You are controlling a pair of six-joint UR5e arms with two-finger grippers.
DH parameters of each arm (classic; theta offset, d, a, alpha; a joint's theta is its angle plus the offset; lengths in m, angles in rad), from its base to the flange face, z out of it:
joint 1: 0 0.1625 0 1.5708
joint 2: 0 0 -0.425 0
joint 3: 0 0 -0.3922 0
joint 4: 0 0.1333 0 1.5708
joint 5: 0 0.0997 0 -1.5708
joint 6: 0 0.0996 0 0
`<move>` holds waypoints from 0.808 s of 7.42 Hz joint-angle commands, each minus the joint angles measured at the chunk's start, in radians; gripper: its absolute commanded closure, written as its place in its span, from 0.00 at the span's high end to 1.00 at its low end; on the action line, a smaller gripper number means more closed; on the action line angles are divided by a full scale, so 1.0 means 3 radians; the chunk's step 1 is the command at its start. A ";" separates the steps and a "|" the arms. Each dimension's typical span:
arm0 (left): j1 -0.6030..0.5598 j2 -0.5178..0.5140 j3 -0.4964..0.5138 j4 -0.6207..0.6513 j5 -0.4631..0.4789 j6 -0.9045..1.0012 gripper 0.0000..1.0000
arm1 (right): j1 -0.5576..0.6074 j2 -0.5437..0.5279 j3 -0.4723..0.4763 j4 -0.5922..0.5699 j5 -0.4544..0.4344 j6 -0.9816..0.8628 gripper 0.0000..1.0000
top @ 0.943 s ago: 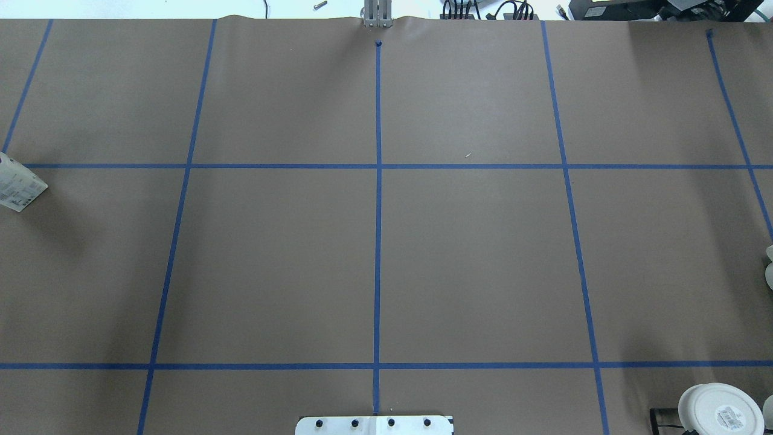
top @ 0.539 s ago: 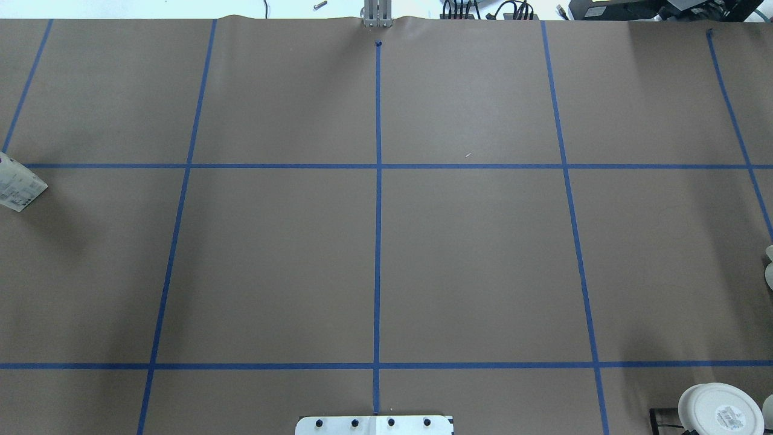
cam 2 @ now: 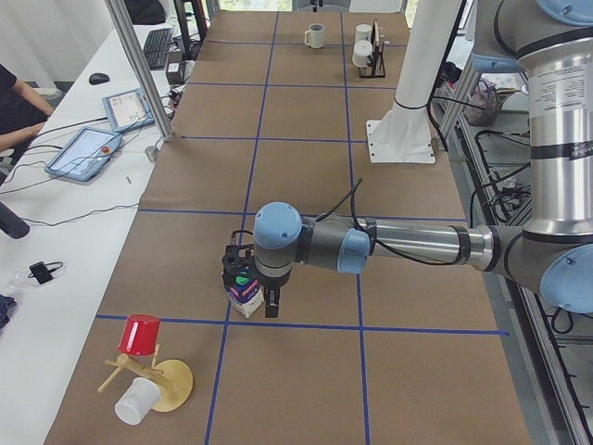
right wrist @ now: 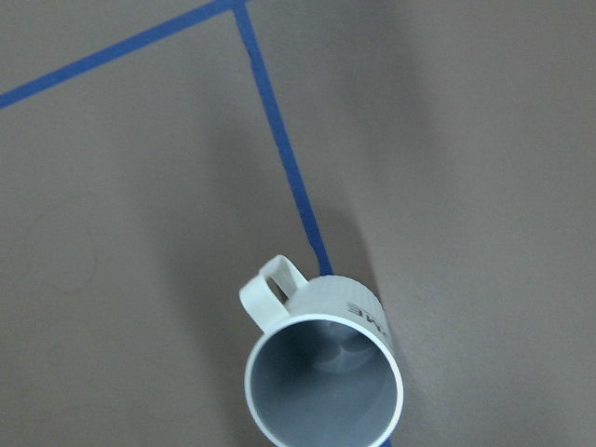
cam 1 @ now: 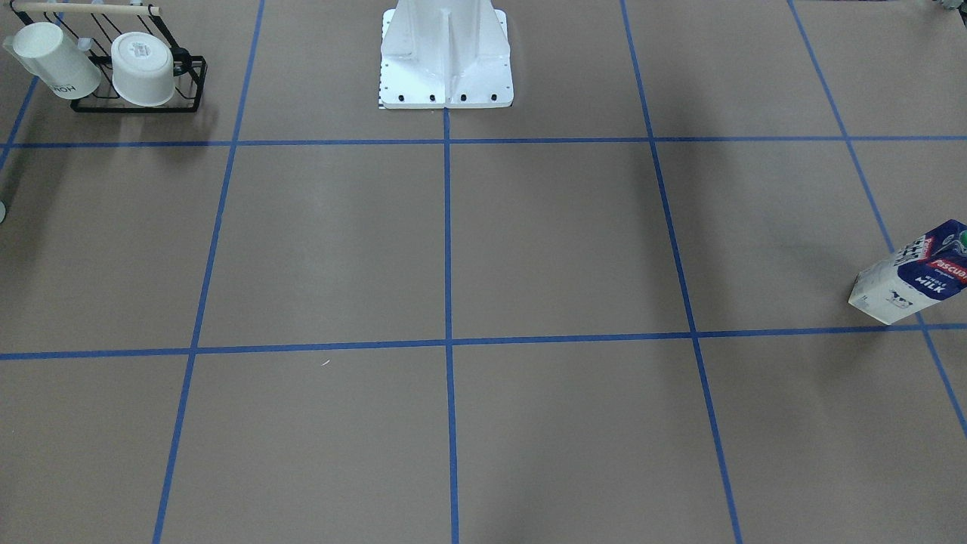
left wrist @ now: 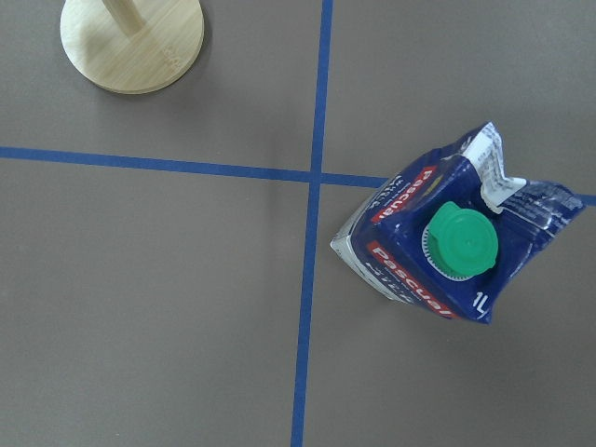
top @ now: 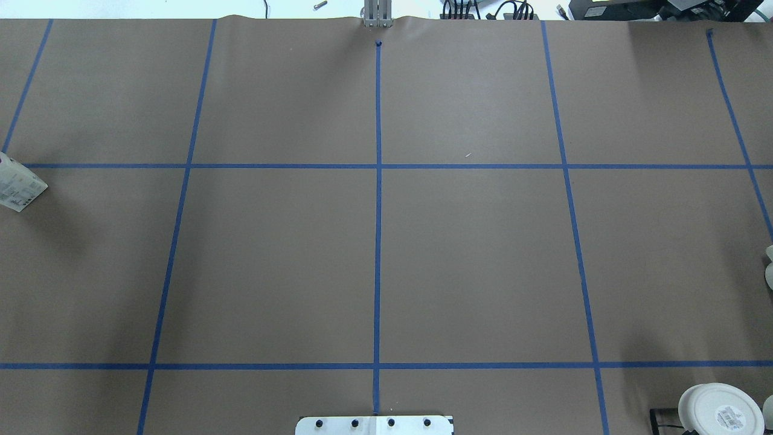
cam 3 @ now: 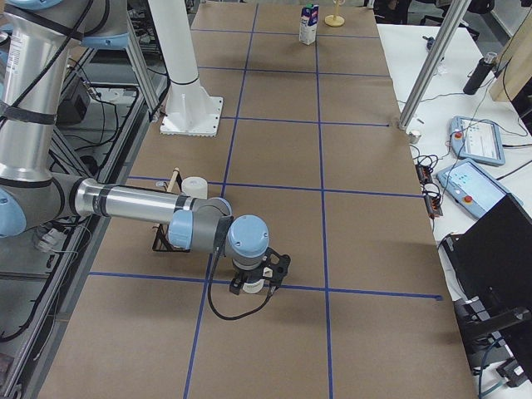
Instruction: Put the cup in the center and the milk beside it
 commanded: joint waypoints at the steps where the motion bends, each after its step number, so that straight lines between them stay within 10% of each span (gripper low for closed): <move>1: 0.0000 -0.0002 -0.0006 0.0001 0.0002 -0.0011 0.98 | -0.0020 -0.0024 -0.0123 0.0219 -0.0099 0.0134 1.00; 6: 0.0005 -0.0027 0.0071 0.0001 0.0008 0.0004 0.98 | -0.0358 0.0089 -0.0630 0.1334 -0.0063 0.0917 1.00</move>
